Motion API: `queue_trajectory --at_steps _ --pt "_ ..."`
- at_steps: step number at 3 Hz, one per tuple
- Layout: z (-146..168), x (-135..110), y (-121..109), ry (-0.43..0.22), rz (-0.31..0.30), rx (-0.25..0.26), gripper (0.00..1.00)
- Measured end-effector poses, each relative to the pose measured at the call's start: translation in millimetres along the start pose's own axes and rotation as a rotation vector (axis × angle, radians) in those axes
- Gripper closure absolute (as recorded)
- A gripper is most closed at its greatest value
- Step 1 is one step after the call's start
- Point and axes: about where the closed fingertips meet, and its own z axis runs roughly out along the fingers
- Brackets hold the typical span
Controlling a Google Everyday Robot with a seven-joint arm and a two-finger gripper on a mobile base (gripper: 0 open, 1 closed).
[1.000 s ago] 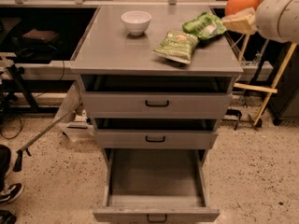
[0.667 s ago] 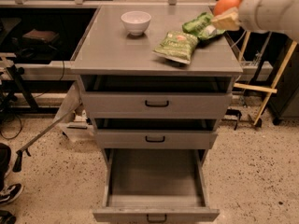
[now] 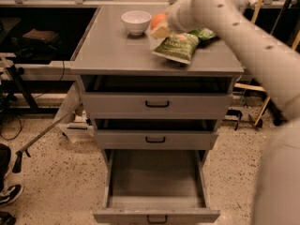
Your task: Pick orange from bottom drawer and place on counter
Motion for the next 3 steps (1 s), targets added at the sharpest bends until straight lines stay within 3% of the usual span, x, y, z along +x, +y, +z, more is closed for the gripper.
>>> queue_trajectory --at_steps 1,3 --pt "68.5 -26.1 43.6 -0.024 -0.006 -0.116 1.0" --pt "77.7 -34.1 48.6 -0.034 -0.006 -0.127 0.59"
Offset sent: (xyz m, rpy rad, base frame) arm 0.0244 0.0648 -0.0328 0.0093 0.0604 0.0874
